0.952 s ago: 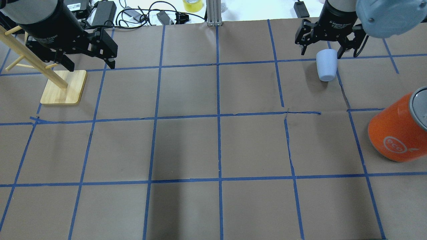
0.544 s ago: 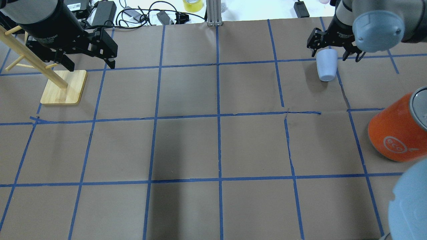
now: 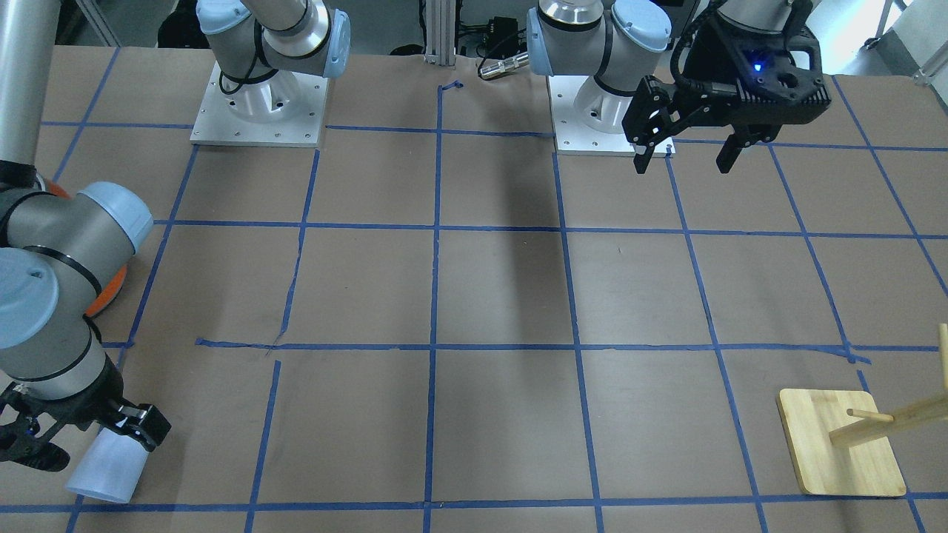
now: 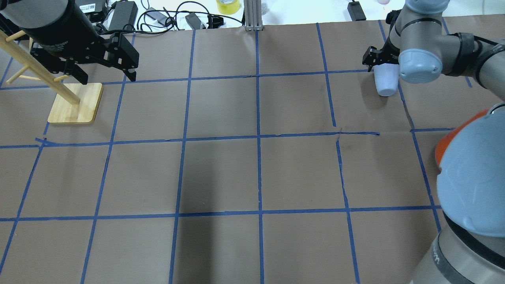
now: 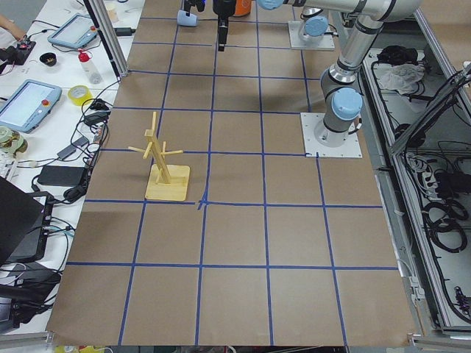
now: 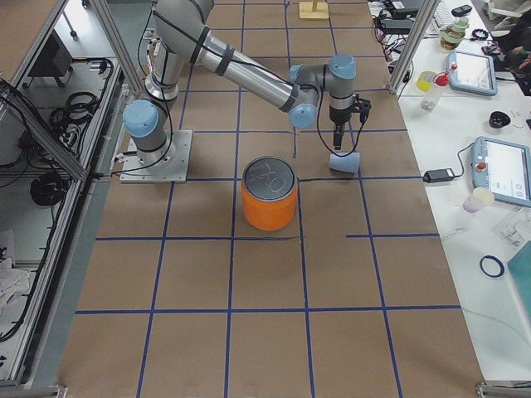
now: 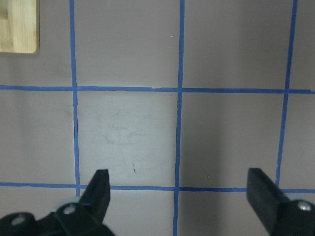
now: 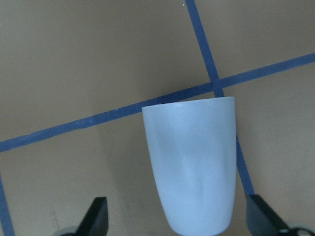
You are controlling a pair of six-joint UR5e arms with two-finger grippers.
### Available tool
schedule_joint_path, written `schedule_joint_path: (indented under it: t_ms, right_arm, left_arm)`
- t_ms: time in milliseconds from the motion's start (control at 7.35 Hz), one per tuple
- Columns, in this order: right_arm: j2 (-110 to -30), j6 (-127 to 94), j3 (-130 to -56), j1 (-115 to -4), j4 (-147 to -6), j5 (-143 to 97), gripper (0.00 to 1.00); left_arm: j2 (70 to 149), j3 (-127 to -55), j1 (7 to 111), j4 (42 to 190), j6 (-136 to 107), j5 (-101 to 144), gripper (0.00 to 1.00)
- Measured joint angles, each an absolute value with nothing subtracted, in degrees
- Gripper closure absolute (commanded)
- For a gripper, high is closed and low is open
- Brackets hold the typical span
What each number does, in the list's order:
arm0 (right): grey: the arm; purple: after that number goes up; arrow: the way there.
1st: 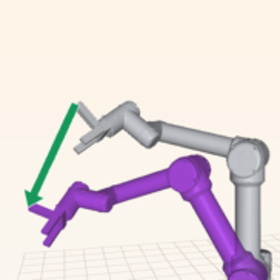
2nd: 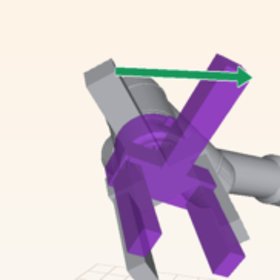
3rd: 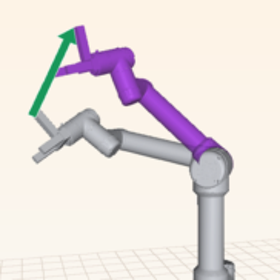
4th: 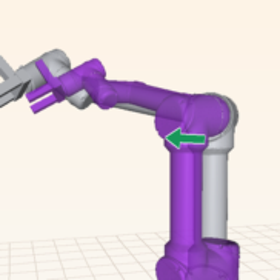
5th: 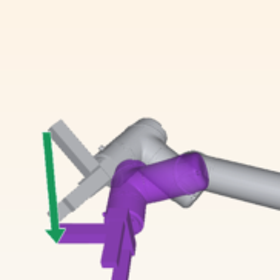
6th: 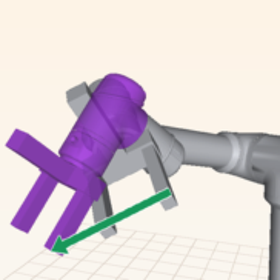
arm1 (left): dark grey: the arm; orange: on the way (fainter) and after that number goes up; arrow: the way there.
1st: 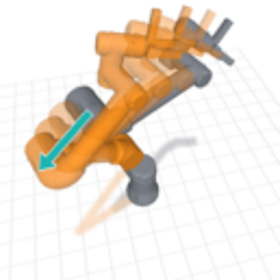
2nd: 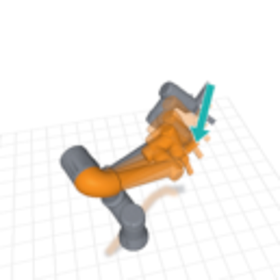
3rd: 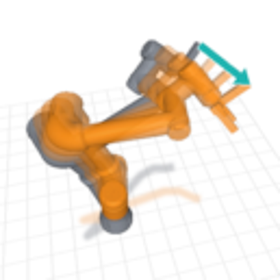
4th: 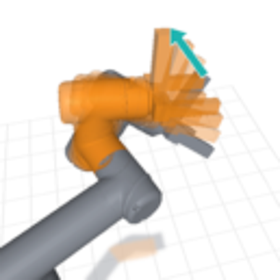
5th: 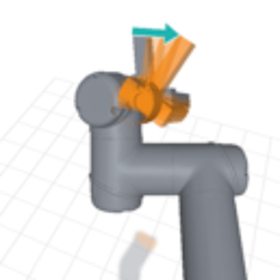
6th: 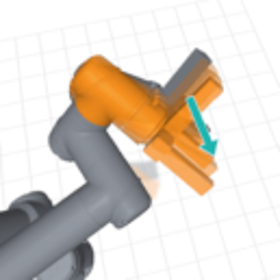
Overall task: Flip cup
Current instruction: 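Close the right gripper on the light blue cup, then carry the cup with the right gripper toward the table center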
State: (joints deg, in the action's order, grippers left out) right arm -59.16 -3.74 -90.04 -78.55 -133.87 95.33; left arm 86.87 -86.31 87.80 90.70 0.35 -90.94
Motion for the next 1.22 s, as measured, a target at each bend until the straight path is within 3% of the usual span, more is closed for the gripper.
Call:
schedule_joint_path:
  t_ms: [952,1088,1224]
  right_arm:
    - [-52.68,-3.16,-87.87,-77.17,-137.21,96.36,0.01]
    - [-52.25,-3.14,-87.37,-77.17,-137.26,96.39,0.49]
    - [-52.10,-3.13,-87.00,-77.17,-137.28,96.41,0.89]
  left_arm:
    - [86.92,-86.31,87.80,90.70,0.35,-90.80,0.00]
    - [86.92,-86.31,87.80,90.70,0.35,-90.77,0.00]
    - [86.92,-86.31,87.80,90.70,0.35,-90.73,0.00]
